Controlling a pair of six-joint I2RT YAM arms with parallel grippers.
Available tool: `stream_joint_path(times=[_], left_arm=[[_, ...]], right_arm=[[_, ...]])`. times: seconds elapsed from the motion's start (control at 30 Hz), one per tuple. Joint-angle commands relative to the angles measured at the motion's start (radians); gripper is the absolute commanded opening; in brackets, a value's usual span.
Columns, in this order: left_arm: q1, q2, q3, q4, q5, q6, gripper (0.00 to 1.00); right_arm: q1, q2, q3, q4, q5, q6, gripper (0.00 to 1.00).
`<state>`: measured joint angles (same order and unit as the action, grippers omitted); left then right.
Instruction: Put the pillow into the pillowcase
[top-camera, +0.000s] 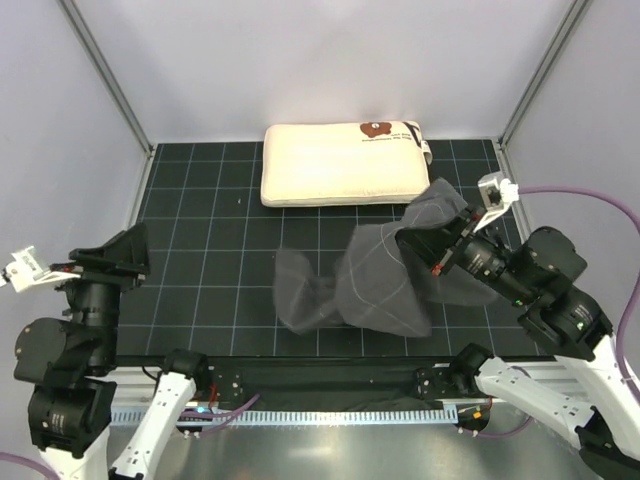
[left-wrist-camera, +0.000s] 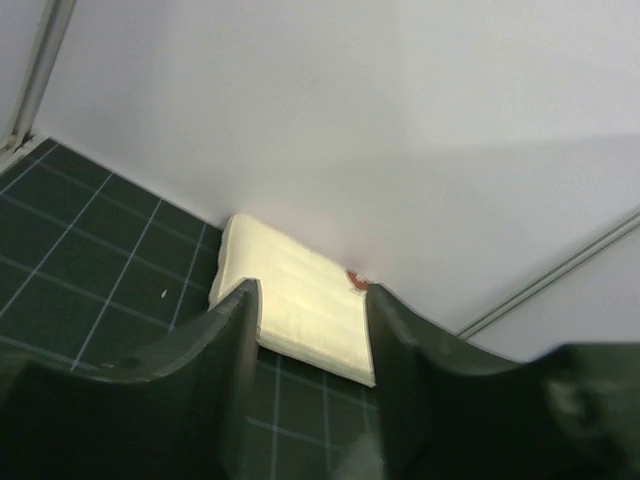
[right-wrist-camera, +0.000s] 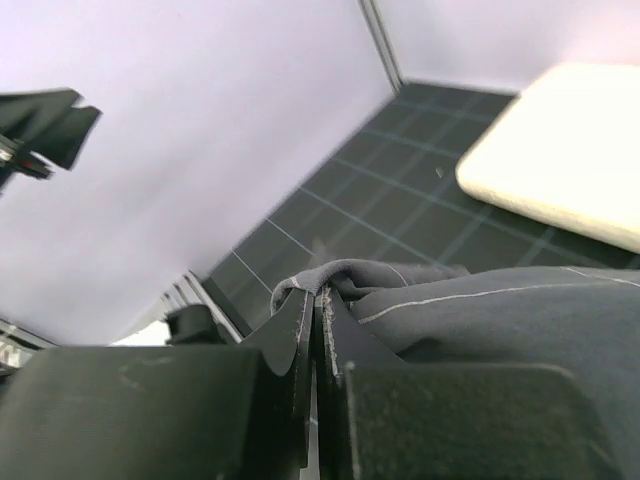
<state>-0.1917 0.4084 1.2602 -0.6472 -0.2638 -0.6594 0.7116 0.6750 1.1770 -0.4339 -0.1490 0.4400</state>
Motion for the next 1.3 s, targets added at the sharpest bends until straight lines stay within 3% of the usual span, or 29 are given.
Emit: stream_joint_path(times=[0.0, 0.03, 0.1, 0.2, 0.43, 0.67, 0.97, 1.1, 1.27], left_arm=[[-0.002, 0.029, -0.093, -0.020, -0.037, 0.000, 0.59], [-0.002, 0.039, -0.114, -0.011, -0.020, -0.003, 0.70], [-0.002, 0.081, -0.166, -0.003, 0.058, -0.023, 0.80], [0.000, 0.148, -0.241, 0.041, 0.181, -0.066, 0.87], [-0.002, 0.227, -0.462, 0.246, 0.486, -0.167, 0.91], [-0.060, 0.236, -0.604, 0.492, 0.638, -0.216, 0.95], [-0.281, 0.299, -0.683, 0.759, 0.581, -0.272, 1.00], [-0.395, 0.395, -0.665, 0.782, 0.515, -0.270, 0.99], [-0.477, 0.518, -0.637, 0.804, 0.450, -0.270, 0.90]], right_arm=[[0.005, 0.073, -0.013, -0.143, 0.067, -0.024, 0.04], [0.005, 0.092, -0.031, -0.150, 0.080, -0.021, 0.04], [0.005, 0.107, -0.046, -0.152, 0.106, -0.015, 0.04], [0.005, 0.133, -0.056, -0.149, 0.126, -0.017, 0.04], [0.005, 0.170, 0.012, -0.154, 0.137, -0.027, 0.04], [0.005, 0.221, 0.078, -0.164, 0.117, -0.026, 0.04], [0.005, 0.265, 0.081, -0.151, 0.121, -0.023, 0.04], [0.005, 0.265, 0.072, -0.134, 0.123, -0.020, 0.04], [0.005, 0.270, 0.081, -0.135, 0.114, -0.017, 0.04]])
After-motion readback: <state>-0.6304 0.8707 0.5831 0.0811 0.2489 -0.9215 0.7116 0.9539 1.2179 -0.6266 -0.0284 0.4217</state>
